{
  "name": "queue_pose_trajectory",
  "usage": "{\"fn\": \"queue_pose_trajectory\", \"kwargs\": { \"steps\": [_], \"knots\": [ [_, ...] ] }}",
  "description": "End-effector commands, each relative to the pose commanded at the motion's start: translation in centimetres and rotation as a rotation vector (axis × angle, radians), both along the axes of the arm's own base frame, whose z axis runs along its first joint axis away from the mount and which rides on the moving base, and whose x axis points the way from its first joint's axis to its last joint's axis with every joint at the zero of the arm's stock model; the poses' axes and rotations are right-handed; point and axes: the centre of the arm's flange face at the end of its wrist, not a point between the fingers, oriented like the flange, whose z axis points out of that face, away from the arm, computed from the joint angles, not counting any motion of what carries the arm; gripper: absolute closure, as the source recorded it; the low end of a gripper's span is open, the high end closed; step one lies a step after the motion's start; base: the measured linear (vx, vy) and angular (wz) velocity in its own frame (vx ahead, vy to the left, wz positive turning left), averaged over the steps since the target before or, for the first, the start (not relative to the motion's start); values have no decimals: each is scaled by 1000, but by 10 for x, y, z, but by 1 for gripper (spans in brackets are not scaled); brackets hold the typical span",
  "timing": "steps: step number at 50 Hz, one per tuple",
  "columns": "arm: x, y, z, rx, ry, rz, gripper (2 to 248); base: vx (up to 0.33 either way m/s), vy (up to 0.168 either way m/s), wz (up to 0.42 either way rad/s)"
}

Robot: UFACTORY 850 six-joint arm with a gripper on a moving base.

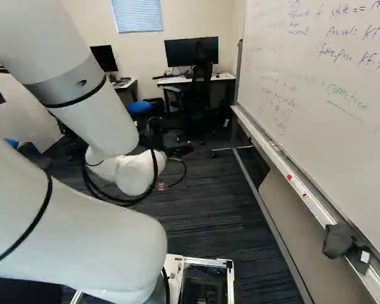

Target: Open the door and move inside

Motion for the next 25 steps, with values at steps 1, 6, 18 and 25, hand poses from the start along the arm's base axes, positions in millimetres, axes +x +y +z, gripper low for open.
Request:
{"fn": "queue_pose_trajectory", "kwargs": {
  "steps": [1, 6, 18, 25],
  "knots": [
    [0, 0, 0, 0, 0, 0, 3, 202, 56, -21],
    [0, 0, 0, 0, 0, 0, 3, 210, 59, -38],
    [0, 0, 0, 0, 0, 0, 3, 209, 81, 59],
    [0, 0, 0, 0, 0, 0, 3, 206, 93, 124]
  ]
}}
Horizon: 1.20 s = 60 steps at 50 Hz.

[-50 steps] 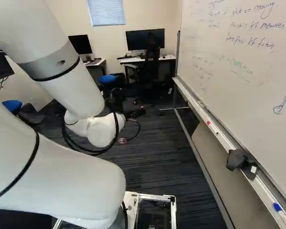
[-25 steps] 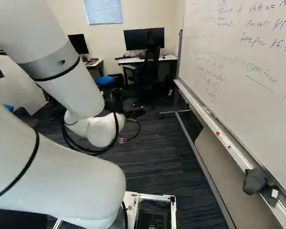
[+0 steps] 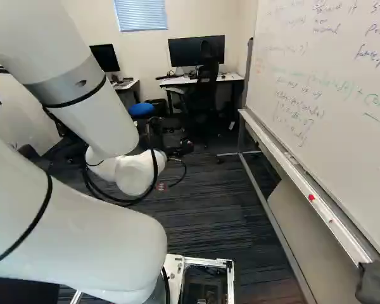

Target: Open the door and move inside

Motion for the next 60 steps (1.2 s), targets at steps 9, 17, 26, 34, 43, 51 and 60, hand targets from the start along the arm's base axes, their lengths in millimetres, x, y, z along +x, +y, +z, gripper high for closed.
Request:
{"fn": "queue_pose_trajectory", "kwargs": {
  "steps": [9, 17, 26, 34, 43, 51, 60],
  "knots": [
    [0, 0, 0, 0, 0, 0, 3, 205, 99, 138],
    [0, 0, 0, 0, 0, 0, 3, 204, 95, 136],
    [0, 0, 0, 0, 0, 0, 3, 201, 102, 142],
    [0, 0, 0, 0, 0, 0, 3, 190, 93, 137],
    [0, 0, 0, 0, 0, 0, 3, 192, 93, 141],
    [0, 0, 0, 0, 0, 0, 3, 195, 91, 136],
    [0, 0, 0, 0, 0, 0, 3, 190, 96, 135]
  ]
}}
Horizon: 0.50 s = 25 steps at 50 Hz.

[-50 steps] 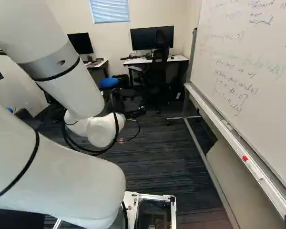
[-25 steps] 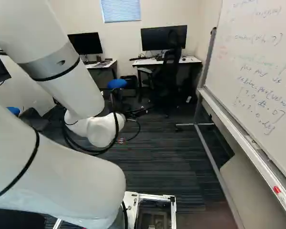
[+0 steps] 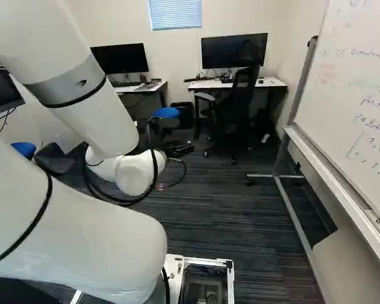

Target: Open the door and move inside

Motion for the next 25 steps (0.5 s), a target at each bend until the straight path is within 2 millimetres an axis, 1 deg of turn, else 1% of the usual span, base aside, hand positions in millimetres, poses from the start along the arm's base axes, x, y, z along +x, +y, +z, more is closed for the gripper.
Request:
{"fn": "queue_pose_trajectory", "kwargs": {
  "steps": [10, 25],
  "knots": [
    [0, 0, 0, 0, 0, 0, 3, 187, 92, 122],
    [0, 0, 0, 0, 0, 0, 3, 184, 59, -3]
  ]
}}
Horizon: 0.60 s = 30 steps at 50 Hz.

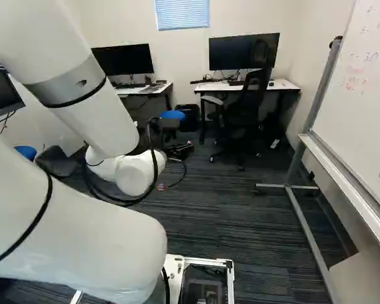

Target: Open the door and move inside

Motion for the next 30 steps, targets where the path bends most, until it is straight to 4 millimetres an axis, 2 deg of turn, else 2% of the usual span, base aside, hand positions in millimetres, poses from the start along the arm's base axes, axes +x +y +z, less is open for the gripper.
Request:
{"fn": "queue_pose_trajectory", "kwargs": {
  "steps": [30],
  "knots": [
    [0, 0, 0, 0, 0, 0, 3, 169, 42, -20]
  ]
}}
